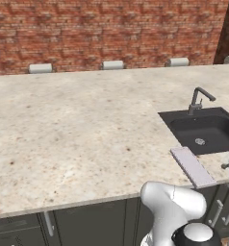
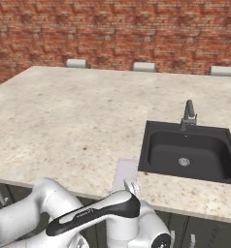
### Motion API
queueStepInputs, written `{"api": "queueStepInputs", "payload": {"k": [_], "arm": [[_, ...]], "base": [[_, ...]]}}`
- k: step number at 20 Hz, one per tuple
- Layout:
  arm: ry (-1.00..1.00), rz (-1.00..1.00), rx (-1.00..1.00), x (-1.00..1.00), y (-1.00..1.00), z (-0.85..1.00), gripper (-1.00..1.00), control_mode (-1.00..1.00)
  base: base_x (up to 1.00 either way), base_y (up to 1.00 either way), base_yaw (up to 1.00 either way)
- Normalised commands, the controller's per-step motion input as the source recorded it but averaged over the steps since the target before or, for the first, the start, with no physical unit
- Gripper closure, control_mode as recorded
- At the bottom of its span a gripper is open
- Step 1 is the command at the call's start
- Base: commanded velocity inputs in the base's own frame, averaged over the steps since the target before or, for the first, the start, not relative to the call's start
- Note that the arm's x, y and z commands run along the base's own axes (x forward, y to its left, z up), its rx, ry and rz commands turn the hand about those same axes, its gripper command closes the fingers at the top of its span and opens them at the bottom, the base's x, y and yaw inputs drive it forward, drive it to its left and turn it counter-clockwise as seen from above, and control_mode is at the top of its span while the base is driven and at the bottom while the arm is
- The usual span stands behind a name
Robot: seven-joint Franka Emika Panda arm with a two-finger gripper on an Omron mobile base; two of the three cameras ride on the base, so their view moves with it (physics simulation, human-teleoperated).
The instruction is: The ice cube tray has been filled with water. Take the tray and place it in the freezer to make ice. Close the freezer door after placing the tray.
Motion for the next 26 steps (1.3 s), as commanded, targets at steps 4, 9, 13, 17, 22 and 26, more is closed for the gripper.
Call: {"api": "queueStepInputs", "payload": {"k": [4,9,13,17,22,26], "arm": [[0.19,0.00,0.07,0.00,0.00,-0.25,-1.00,-1.00],[0.05,0.00,0.08,0.07,0.00,-0.38,-1.00,-1.00],[0.00,0.00,0.05,0.12,0.00,-0.41,-1.00,-1.00],[0.00,0.00,0.05,0.12,0.00,-0.29,-1.00,-1.00],[0.00,0.00,0.02,0.16,0.02,-0.19,-1.00,-1.00],[0.00,0.00,0.00,0.20,0.10,-0.08,-1.00,-1.00]], "base": [[0.00,0.00,0.00],[0.00,0.00,0.00],[0.00,0.00,0.00],[0.00,0.00,0.00],[0.00,0.00,0.00],[0.00,0.00,0.00]]}}
